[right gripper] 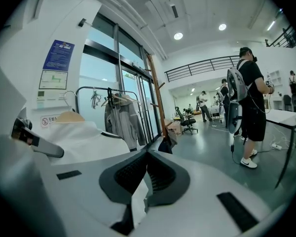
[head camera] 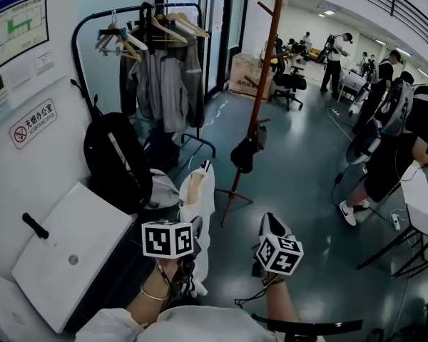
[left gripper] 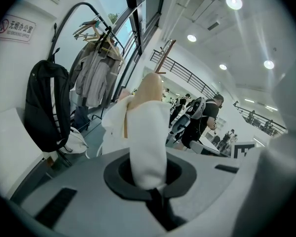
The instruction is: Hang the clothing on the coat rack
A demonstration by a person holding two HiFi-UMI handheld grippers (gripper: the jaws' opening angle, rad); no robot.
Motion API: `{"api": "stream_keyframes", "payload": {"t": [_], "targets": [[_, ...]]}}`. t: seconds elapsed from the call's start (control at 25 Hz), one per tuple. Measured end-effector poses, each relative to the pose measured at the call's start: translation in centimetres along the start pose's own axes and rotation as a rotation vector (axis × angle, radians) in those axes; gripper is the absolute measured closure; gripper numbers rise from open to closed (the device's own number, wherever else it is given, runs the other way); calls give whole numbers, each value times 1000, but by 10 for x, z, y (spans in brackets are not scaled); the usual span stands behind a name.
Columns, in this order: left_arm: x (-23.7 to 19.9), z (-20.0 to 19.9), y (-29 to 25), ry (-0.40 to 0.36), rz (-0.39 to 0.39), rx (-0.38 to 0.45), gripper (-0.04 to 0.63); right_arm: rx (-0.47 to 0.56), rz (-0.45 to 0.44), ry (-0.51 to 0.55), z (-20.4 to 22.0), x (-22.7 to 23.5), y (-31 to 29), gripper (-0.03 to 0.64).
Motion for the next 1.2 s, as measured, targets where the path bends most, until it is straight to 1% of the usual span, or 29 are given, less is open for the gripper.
{"api": "stream_keyframes", "payload": {"t": [0.28, 0.56, 0.76, 1.0, 1.2], "targets": [[-5, -12, -13, 19, 1, -4, 574, -30, 11, 1, 4, 7, -13, 594], [-12, -27, -45, 3, 13, -13, 574, -33, 38, -19, 11, 23, -41, 594], [-21, -50, -79, 1, 24, -24, 574, -12, 60, -24, 1, 36, -76, 594], [-21, -89, -117, -18, 57, -22, 574, -13, 57, -13, -18, 49, -120, 594], [-24, -115, -150, -17, 64, -24, 574, -19, 69, -11, -31, 67, -152, 594]]}}
Point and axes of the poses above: the fingertips, and each gripper's own axes: y backward along the fingers, x to its right, z out of its underside, the point moved 2 cm from there along y, backward along the fingers, and after that the axes turned 6 degrees about y, right-handed, at the moved point
